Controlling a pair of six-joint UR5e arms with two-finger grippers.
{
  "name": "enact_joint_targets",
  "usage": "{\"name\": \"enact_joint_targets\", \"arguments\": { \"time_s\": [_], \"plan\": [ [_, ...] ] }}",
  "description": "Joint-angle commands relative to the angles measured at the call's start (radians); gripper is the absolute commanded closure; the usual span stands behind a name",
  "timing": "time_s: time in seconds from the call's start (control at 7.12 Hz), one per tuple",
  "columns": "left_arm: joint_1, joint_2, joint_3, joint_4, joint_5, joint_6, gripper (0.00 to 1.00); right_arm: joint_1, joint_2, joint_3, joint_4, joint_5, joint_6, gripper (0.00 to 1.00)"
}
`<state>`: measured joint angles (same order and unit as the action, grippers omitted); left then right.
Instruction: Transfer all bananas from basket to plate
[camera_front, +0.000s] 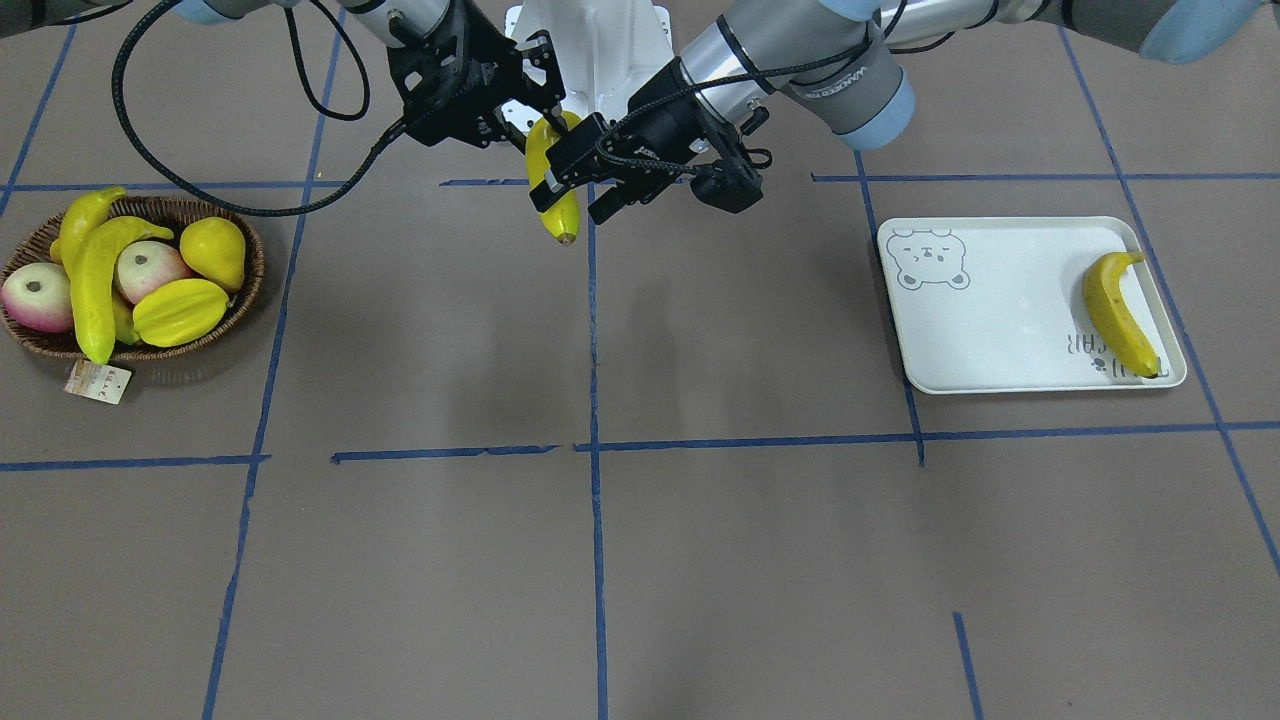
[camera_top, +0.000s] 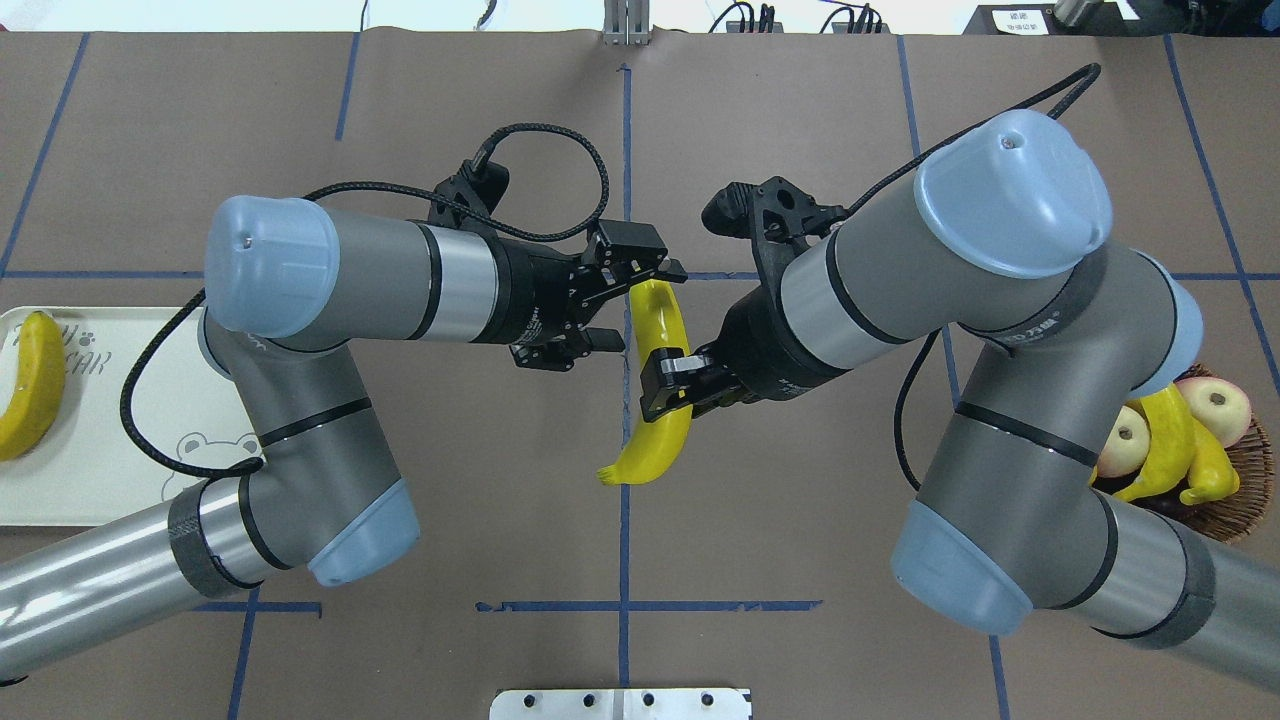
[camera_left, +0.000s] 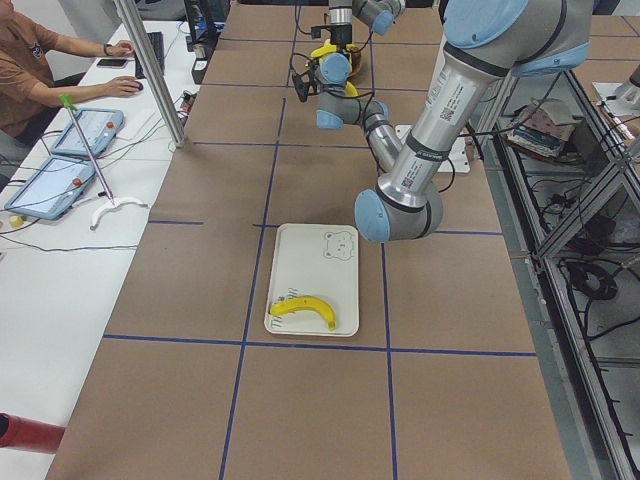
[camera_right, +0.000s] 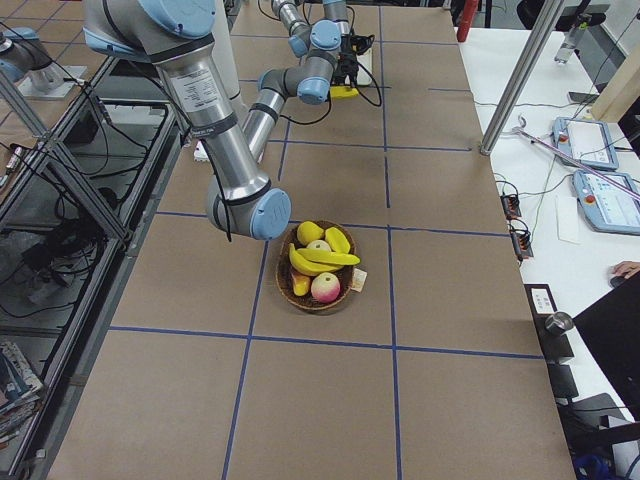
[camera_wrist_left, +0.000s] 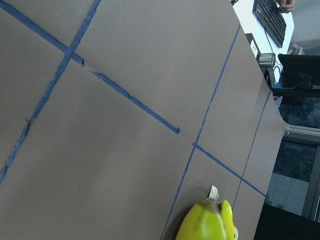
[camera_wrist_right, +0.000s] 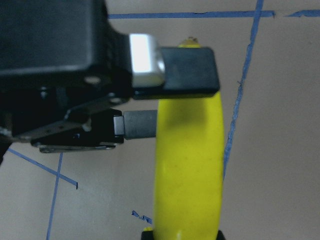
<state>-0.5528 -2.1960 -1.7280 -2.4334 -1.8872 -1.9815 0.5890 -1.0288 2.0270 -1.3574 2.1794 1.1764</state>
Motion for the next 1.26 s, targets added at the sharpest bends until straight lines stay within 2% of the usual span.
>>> {"name": "enact_joint_targets", "arguments": {
  "time_s": [0.0, 0.14, 0.28, 0.42, 0.56, 0.7, 1.12],
  "plan": [
    [0.028, -0.007, -0.001, 0.001, 0.005, 0.000, 0.15, -0.006, 0.004, -0.001, 0.000, -0.007, 0.000, 0.99],
    [0.031, -0.005, -0.004, -0.001, 0.005, 0.003, 0.62, -0.006, 0.004, -0.001, 0.000, -0.007, 0.000, 0.99],
    [0.031, 0.002, -0.007, -0.004, 0.002, 0.021, 1.00, -0.006, 0.004, -0.001, 0.000, -0.007, 0.000, 0.99],
    [0.031, 0.004, -0.008, -0.004, 0.000, 0.021, 1.00, -0.006, 0.004, -0.001, 0.000, -0.006, 0.000, 0.96],
    [0.030, 0.005, -0.010, -0.004, -0.001, 0.021, 1.00, -0.006, 0.006, -0.001, 0.000, -0.003, 0.002, 0.56],
    [0.030, 0.005, -0.009, -0.003, -0.001, 0.021, 1.00, -0.008, 0.018, 0.001, -0.002, -0.006, 0.012, 0.01],
    [0.018, 0.012, -0.009, 0.013, -0.003, 0.021, 1.00, -0.006, 0.019, 0.024, -0.012, -0.006, 0.023, 0.00]
  ]
}}
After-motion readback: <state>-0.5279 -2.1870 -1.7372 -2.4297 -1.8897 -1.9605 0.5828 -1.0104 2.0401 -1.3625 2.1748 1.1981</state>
